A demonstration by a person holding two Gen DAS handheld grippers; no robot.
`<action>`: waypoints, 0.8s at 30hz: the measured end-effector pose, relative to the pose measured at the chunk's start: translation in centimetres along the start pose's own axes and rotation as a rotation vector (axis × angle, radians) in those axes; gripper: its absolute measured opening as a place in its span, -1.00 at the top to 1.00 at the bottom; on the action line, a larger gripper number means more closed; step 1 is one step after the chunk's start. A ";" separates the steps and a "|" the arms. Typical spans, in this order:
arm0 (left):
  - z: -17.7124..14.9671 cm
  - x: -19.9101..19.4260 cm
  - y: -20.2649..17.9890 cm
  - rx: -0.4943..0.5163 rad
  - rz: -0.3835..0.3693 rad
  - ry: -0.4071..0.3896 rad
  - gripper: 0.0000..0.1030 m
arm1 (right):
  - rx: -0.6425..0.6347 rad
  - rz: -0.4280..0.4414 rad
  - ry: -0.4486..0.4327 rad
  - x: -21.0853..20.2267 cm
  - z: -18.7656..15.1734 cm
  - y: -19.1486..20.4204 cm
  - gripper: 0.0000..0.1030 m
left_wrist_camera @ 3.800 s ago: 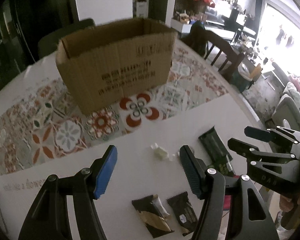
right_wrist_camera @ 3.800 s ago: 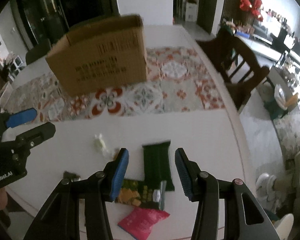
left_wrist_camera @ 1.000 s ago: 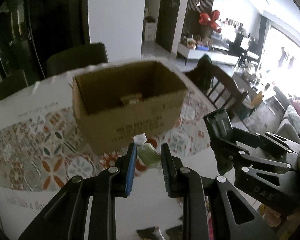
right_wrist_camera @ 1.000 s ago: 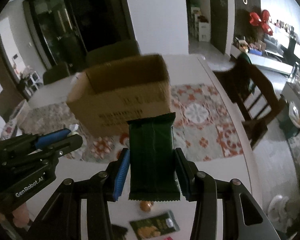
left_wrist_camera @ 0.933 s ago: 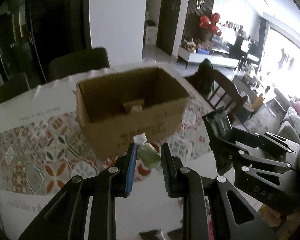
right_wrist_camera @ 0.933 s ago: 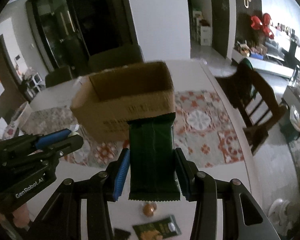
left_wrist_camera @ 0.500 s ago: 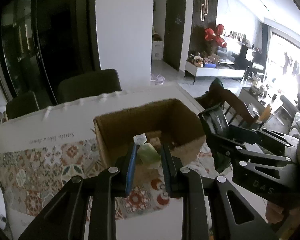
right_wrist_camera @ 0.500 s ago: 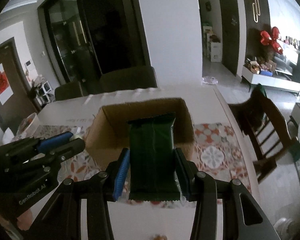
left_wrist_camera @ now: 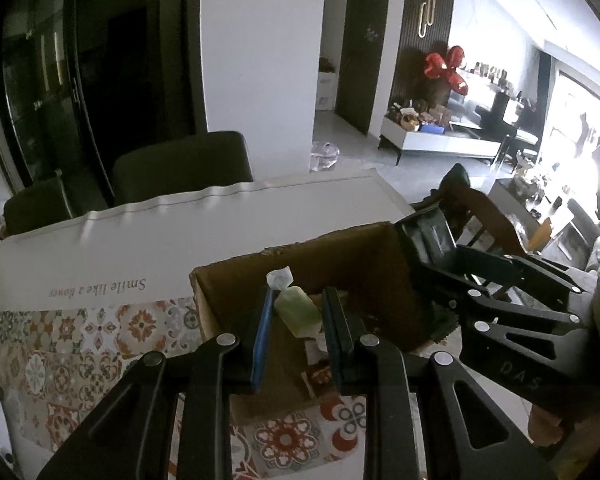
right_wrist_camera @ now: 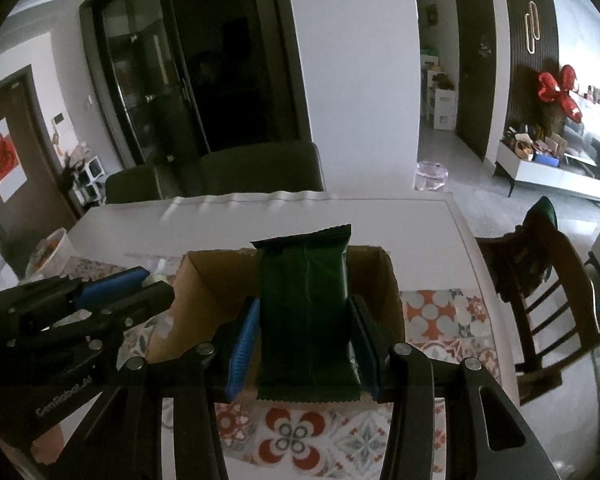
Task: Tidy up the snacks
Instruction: 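Carry the green candy and dark green packet into the box and open both tools, then lift both open tools out of the box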
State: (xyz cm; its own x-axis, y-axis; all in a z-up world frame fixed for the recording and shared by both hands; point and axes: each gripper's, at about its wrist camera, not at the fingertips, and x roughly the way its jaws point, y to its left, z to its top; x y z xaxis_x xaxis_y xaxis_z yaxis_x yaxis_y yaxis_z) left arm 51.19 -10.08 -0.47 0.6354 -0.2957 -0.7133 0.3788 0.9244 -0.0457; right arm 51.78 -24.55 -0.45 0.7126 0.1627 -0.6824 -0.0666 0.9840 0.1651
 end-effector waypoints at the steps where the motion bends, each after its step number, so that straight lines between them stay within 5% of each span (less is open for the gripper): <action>1: 0.1 0.4 0.1 -0.006 -0.005 0.003 0.47 | 0.001 0.001 0.007 0.5 0.2 -0.2 0.12; 4: 0.3 1.6 0.3 -0.006 0.002 0.028 0.04 | 0.005 0.010 0.016 1.6 0.4 -0.5 0.11; 7: 0.3 2.0 0.6 -0.010 0.029 0.033 -0.06 | 0.005 -0.003 0.028 2.5 0.7 -0.9 0.02; 8: 0.2 2.0 0.6 -0.016 0.035 0.036 -0.10 | 0.016 -0.003 0.032 2.7 0.8 -1.1 -0.19; 9: 0.1 1.9 0.7 -0.023 0.040 0.035 -0.12 | 0.032 -0.006 0.029 2.7 0.8 -1.4 -0.33; 24: -2.6 -4.6 -0.4 -0.025 0.081 -0.022 -0.28 | 0.014 -0.060 -0.026 -2.6 -1.9 -0.9 -0.34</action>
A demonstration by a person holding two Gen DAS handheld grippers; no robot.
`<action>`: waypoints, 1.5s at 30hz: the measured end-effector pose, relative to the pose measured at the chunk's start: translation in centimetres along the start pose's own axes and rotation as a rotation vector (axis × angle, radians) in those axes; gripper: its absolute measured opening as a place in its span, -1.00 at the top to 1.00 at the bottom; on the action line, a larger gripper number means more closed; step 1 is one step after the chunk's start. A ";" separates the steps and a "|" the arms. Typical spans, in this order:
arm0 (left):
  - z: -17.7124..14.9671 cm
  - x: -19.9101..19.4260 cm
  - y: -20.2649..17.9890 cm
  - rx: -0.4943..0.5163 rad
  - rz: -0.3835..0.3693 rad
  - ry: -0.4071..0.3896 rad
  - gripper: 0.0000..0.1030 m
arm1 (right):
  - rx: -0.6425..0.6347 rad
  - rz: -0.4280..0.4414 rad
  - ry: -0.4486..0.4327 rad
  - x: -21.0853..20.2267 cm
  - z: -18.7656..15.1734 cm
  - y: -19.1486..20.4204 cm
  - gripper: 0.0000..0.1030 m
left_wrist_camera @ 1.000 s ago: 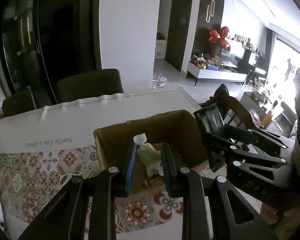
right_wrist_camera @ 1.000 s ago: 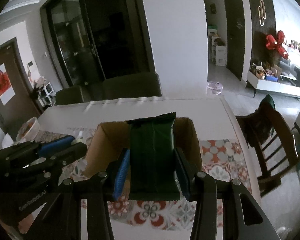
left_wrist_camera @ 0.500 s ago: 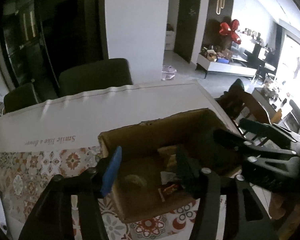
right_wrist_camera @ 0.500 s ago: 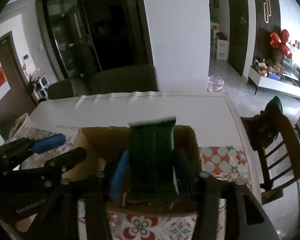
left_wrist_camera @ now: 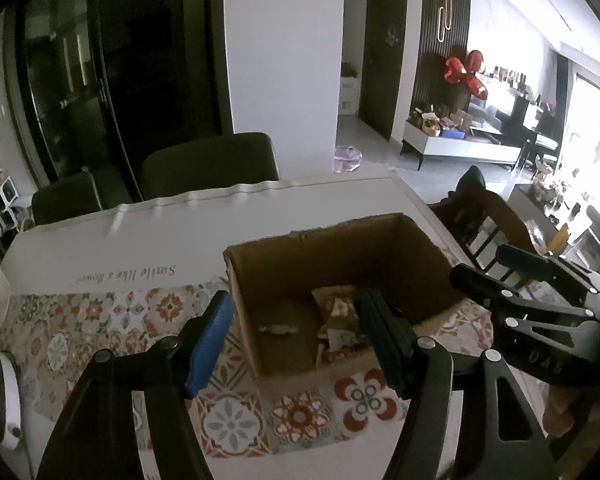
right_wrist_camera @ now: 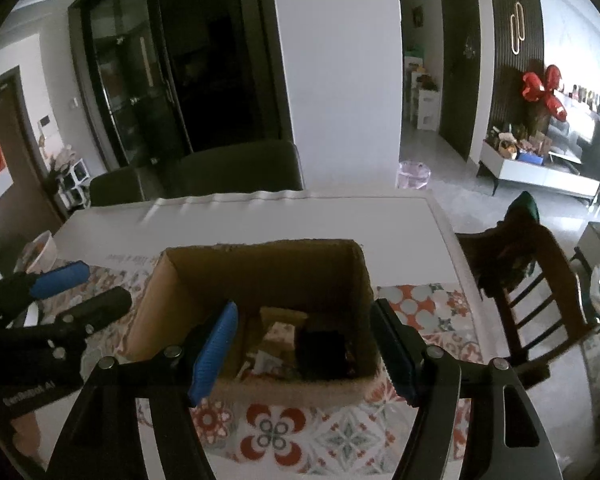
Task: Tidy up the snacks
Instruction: 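Lift both open tools out of the box, then grasp the black-and-gold bar with the left tool while the right tool grasps the red packet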
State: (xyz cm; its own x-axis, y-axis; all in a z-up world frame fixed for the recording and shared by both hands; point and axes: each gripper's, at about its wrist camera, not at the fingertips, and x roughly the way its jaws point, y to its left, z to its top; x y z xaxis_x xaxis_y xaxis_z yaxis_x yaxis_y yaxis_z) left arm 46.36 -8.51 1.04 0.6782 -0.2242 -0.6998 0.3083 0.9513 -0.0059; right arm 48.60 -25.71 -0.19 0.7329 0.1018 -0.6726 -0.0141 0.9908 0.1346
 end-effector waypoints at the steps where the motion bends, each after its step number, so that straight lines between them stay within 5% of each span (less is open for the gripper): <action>1: -0.4 -0.4 -0.1 -0.004 -0.007 0.002 -0.28 | 0.001 0.000 -0.003 -0.5 -0.4 0.1 -0.34; 20: -10.6 -6.5 -2.3 0.015 -0.027 0.092 -0.28 | -0.024 -0.054 0.035 -8.3 -9.3 0.9 -0.34; 45: -22.9 -5.7 -4.5 0.137 -0.082 0.377 -0.28 | 0.079 -0.163 0.396 -9.1 -22.8 -0.1 -0.34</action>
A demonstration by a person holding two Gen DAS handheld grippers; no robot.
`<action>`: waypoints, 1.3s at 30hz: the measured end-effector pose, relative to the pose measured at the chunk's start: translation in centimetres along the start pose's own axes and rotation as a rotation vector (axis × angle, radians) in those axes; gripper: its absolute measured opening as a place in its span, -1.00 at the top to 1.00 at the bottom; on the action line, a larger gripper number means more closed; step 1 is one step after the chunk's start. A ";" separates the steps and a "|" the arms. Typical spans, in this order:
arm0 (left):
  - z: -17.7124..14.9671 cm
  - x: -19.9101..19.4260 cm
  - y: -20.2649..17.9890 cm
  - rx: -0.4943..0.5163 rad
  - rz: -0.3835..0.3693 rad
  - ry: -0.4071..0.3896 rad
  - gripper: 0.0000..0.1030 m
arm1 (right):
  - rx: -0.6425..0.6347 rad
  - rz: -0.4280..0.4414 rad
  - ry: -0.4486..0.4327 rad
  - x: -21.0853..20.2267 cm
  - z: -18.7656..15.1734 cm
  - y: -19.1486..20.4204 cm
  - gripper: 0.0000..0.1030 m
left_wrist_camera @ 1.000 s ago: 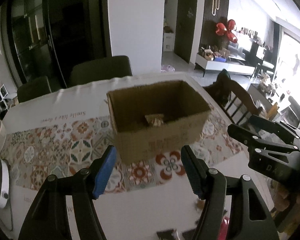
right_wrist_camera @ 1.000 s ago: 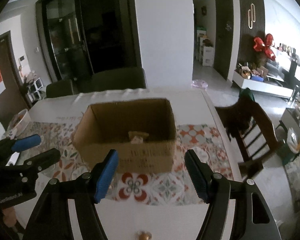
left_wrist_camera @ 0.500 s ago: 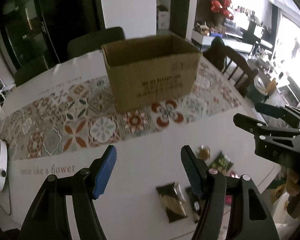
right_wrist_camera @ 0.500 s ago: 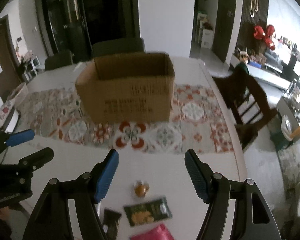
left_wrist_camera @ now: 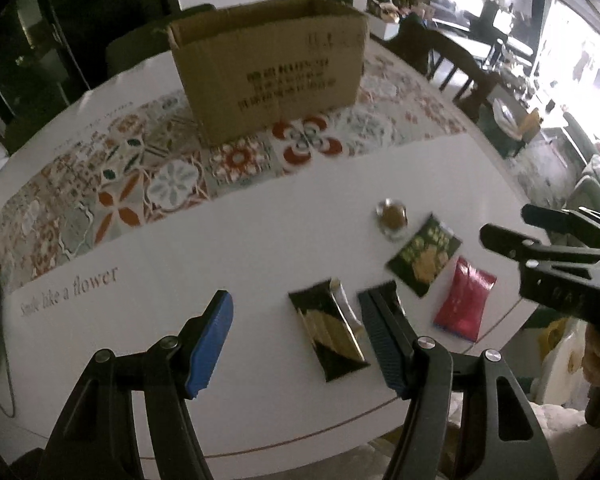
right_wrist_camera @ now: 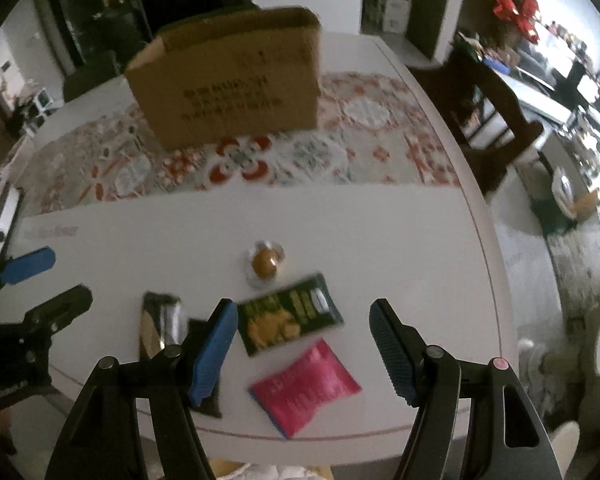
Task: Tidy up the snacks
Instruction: 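Grasp the black-and-gold bar with the left tool while the right tool grasps the red packet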
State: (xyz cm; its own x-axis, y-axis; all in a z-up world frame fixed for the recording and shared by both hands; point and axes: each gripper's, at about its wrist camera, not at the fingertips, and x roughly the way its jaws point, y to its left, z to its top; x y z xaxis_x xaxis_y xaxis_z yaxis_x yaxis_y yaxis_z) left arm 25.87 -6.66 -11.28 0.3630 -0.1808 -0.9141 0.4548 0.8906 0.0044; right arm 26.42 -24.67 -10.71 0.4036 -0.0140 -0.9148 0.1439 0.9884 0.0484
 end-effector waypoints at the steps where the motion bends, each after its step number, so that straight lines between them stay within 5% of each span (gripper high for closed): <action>1: -0.1 0.3 -0.1 0.000 -0.008 0.010 -0.28 | 0.022 -0.012 0.008 0.1 -0.3 -0.3 -0.34; 12: -1.6 3.7 -1.0 0.040 -0.084 0.128 -0.28 | 0.187 -0.010 0.122 2.6 -4.3 -1.7 -0.34; 26: -1.9 7.0 -0.7 0.012 -0.129 0.176 -0.26 | 0.349 0.057 0.185 5.9 -5.8 -1.7 -0.33; 35: -2.0 8.6 0.0 -0.052 -0.151 0.217 0.06 | 0.340 0.038 0.197 7.2 -5.4 -1.6 -0.18; 39: -2.1 8.7 0.1 -0.053 -0.160 0.217 0.24 | 0.322 0.039 0.189 7.3 -5.3 -1.5 0.11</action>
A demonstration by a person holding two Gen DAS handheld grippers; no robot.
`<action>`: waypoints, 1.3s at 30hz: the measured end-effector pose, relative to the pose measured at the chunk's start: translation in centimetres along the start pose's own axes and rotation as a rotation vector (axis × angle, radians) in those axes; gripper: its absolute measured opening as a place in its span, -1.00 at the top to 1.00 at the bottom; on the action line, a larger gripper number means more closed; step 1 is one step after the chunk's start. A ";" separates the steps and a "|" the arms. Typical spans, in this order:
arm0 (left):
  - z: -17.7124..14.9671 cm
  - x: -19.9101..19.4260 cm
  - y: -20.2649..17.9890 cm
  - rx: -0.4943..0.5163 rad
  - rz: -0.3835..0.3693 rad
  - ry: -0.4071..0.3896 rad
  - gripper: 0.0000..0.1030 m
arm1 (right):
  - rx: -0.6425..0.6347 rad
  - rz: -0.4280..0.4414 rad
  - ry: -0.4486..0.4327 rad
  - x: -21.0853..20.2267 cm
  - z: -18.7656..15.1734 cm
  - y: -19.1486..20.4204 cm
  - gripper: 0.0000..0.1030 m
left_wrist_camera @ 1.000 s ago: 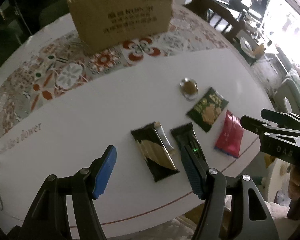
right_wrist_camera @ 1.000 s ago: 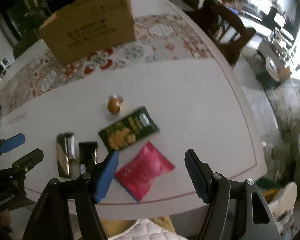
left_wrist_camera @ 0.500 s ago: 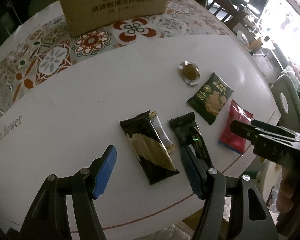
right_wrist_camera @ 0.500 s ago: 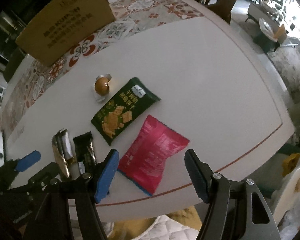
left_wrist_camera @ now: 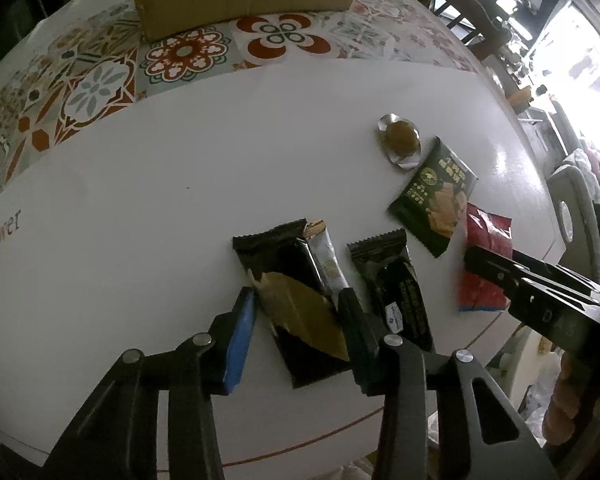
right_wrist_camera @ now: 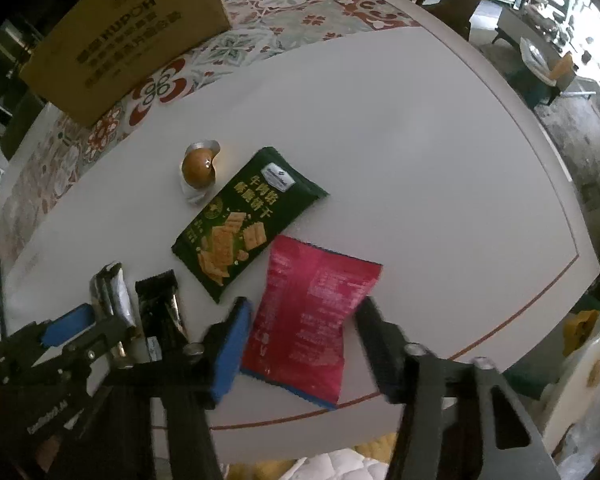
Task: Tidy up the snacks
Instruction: 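Grasp the black-and-gold bar with the left tool while the right tool grasps the red packet, then carry the black bar and red packet over the box and open both tools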
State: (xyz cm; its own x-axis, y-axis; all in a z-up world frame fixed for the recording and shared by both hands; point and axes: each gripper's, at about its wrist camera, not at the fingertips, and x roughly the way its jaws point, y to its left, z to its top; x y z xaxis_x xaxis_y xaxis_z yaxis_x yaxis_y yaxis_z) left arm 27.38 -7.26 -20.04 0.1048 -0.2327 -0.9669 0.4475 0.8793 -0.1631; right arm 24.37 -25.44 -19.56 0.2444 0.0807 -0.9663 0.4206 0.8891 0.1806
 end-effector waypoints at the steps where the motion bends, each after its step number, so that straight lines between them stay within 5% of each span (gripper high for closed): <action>1: 0.0 0.0 0.0 0.001 -0.005 -0.001 0.26 | -0.006 0.004 0.000 0.0 0.0 0.0 0.11; 23: 1.6 -5.4 -2.0 0.067 0.038 -0.191 0.30 | -0.141 0.023 -0.203 -5.7 0.9 1.6 0.24; 39: 5.7 -12.5 -1.9 0.021 0.047 -0.424 0.30 | -0.238 0.099 -0.391 -11.1 5.7 4.4 0.24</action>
State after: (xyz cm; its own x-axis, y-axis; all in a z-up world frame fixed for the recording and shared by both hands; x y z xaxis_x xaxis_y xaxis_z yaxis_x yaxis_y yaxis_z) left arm 30.25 -8.41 -6.53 0.4792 -0.3470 -0.8062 0.4510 0.8853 -0.1130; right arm 28.50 -24.96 -6.99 0.6036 0.0351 -0.7965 0.1780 0.9679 0.1775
